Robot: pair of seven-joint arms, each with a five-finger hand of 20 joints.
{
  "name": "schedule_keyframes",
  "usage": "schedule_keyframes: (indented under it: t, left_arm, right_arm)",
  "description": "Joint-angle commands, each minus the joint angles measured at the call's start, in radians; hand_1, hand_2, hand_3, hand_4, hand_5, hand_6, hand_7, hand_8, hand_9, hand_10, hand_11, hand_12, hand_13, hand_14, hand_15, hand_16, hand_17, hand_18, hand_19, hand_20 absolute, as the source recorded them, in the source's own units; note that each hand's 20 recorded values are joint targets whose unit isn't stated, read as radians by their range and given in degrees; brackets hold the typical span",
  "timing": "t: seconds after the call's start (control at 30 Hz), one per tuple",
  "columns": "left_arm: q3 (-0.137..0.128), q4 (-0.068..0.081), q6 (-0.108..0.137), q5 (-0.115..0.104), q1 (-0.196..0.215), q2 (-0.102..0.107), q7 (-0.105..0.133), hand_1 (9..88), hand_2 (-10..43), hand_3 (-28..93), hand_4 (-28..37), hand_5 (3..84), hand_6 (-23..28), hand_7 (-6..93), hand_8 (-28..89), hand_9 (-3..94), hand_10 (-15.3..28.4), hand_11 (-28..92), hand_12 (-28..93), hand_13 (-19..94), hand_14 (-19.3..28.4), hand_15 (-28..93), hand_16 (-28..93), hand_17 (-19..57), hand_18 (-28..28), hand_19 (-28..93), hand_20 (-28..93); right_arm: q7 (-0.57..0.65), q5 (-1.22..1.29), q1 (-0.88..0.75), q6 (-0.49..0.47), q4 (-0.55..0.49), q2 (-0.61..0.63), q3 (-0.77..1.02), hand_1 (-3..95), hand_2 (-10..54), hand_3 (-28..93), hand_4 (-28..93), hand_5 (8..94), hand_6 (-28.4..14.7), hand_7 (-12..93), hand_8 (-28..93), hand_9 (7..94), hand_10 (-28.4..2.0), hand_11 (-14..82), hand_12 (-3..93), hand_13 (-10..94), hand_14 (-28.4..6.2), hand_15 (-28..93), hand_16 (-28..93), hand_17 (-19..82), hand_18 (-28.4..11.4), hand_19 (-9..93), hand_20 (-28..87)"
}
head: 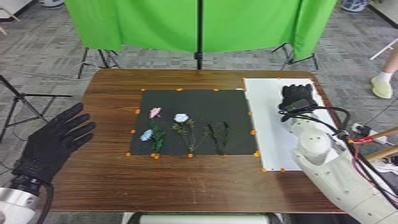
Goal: Arrange flowers
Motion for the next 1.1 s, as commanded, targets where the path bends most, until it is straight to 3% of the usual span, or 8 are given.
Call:
schedule_keyframes:
  t: [0.03, 0.17, 0.23, 0.3, 0.63, 0.73, 0.9, 1.1]
  left_arm:
    - [0.003, 0.005, -0.006, 0.004, 0.004, -0.009, -0.009, 24.3, -1.1, 71, -27.8, 25.6, 1.7, 20.4, -12, 22.1, 10.0, 21, 15, 16, 13.4, 30, -1, -11.8, 18.8, 39, 7]
    - [0.003, 0.003, 0.0, 0.003, 0.009, -0.011, -0.008, 24.4, -1.1, 70, -27.9, 25.5, 1.7, 20.5, -12, 22.2, 10.1, 20, 15, 16, 13.5, 30, -1, -11.8, 18.8, 39, 7]
    - [0.004, 0.003, 0.0, 0.003, 0.008, -0.011, -0.008, 24.4, -1.1, 71, -27.9, 25.5, 1.7, 20.5, -12, 22.2, 10.1, 20, 15, 16, 13.5, 30, -1, -11.8, 18.8, 39, 7]
    - [0.006, 0.004, 0.001, 0.003, 0.005, -0.011, -0.008, 24.4, -1.1, 71, -27.9, 25.5, 1.6, 20.5, -12, 22.2, 10.1, 20, 15, 16, 13.5, 30, -1, -11.8, 18.8, 39, 7]
    - [0.007, 0.004, 0.001, 0.003, 0.004, -0.011, -0.01, 24.4, -1.1, 70, -28.0, 25.5, 1.6, 20.5, -12, 22.2, 10.1, 20, 15, 16, 13.5, 30, -1, -11.8, 18.8, 39, 7]
    - [0.008, 0.006, -0.001, 0.003, 0.001, -0.01, -0.012, 24.4, -1.1, 71, -27.9, 25.5, 1.7, 20.5, -12, 22.2, 10.2, 21, 15, 16, 13.5, 30, -1, -11.8, 18.8, 39, 7]
    - [0.005, 0.006, -0.001, 0.002, 0.002, -0.008, -0.016, 24.5, -1.1, 70, -27.9, 25.6, 1.7, 20.6, -12, 22.2, 10.1, 21, 15, 16, 13.5, 30, -1, -11.8, 18.8, 39, 7]
    - [0.001, 0.008, -0.005, 0.002, 0.001, -0.006, -0.018, 24.5, -1.1, 71, -27.9, 25.6, 1.7, 20.5, -12, 22.2, 10.1, 20, 15, 16, 13.4, 30, -1, -11.8, 18.8, 39, 7]
  right_arm:
    - [-0.011, -0.023, 0.004, 0.001, 0.017, -0.012, -0.01, 47.3, -9.2, 81, -28, 71.1, 2.0, 47, -15, 85.4, -3.0, 22.1, 47.2, 79, -1.6, 56, 31, 34, -18.1, 83, 41]
    - [0.007, -0.01, -0.005, -0.024, -0.016, -0.017, 0.002, 43.1, -9.5, 82, -28, 70.4, 1.4, 48, -14, 83.5, -4.1, 25.5, 47.4, 77, -2.4, 58, 30, 33, -18.4, 83, 42]
    - [0.015, -0.016, -0.001, -0.032, -0.018, -0.02, -0.001, 37.1, -9.5, 84, -28, 67.2, 0.5, 47, -13, 76.9, -6.1, 35.8, 40.6, 74, -3.1, 61, 29, 31, -18.6, 83, 43]
    - [0.019, -0.007, 0.005, -0.06, -0.019, -0.026, 0.0, 28.7, -9.5, 87, -28, 64.1, 0.7, 44, -21, 69.0, -8.3, 46.9, 31.5, 71, -3.9, 63, 28, 30, -18.8, 82, 43]
    - [0.028, -0.022, 0.052, -0.185, 0.034, -0.051, -0.021, 25.3, -9.5, 87, -28, 59.7, -0.9, 42, -25, 63.5, -9.9, 49.3, 29.0, 68, -4.4, 64, 27, 28, -19.2, 81, 44]
    - [0.016, -0.024, 0.053, -0.176, 0.05, -0.055, -0.024, 28.9, -9.5, 87, -28, 60.9, -0.1, 43, -25, 65.2, -8.8, 48.2, 29.6, 69, -4.0, 64, 27, 29, -19.1, 81, 44]
    - [-0.01, -0.033, 0.042, -0.131, 0.049, -0.05, -0.024, 44.2, -9.5, 82, -28, 70.5, 0.9, 49, -13, 83.3, -3.4, 29.0, 48.0, 78, -2.3, 61, 28, 32, -19.0, 82, 43]
    - [-0.036, -0.039, 0.032, -0.074, 0.041, -0.036, -0.025, 46.6, -9.5, 83, -28, 75.3, 1.1, 47, -13, 87.4, -2.1, 28.5, 48.9, 82, -1.4, 61, 30, 34, -19.1, 84, 43]
